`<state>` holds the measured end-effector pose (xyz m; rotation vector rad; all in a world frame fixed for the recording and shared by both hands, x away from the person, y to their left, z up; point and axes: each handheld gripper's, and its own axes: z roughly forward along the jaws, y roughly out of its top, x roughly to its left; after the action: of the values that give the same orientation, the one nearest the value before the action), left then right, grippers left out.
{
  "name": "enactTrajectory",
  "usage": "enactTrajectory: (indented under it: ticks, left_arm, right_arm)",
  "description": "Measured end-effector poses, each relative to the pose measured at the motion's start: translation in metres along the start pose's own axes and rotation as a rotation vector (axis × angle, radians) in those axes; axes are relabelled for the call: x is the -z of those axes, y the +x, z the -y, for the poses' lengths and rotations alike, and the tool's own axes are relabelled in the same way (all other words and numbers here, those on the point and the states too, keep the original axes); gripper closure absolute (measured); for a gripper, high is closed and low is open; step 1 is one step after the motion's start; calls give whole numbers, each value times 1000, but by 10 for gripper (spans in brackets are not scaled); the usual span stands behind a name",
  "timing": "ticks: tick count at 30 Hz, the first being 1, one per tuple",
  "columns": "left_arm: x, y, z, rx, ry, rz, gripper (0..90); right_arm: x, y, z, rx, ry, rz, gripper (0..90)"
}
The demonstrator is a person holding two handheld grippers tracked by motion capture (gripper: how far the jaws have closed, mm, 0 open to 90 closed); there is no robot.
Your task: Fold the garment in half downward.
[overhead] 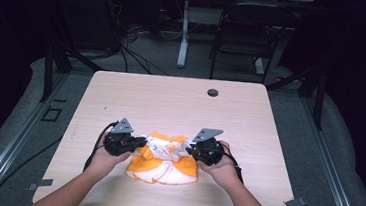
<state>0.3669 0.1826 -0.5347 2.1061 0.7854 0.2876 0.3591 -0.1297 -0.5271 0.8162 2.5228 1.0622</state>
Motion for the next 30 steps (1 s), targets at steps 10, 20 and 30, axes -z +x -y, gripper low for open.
enactTrajectory:
  ticks: [10, 20, 30]
  left_arm:
    - [16, -6, -6, 28, -27, 11, 670]
    - [12, 7, -23, 92, -2, -42, 856]
    - [2, -10, -12, 77, 36, 26, 900]
  right_arm:
    - [22, 8, 4, -18, -45, -33, 649]
    - [30, -4, -11, -79, -102, -29, 818]
    - [6, 7, -5, -62, -32, -57, 898]
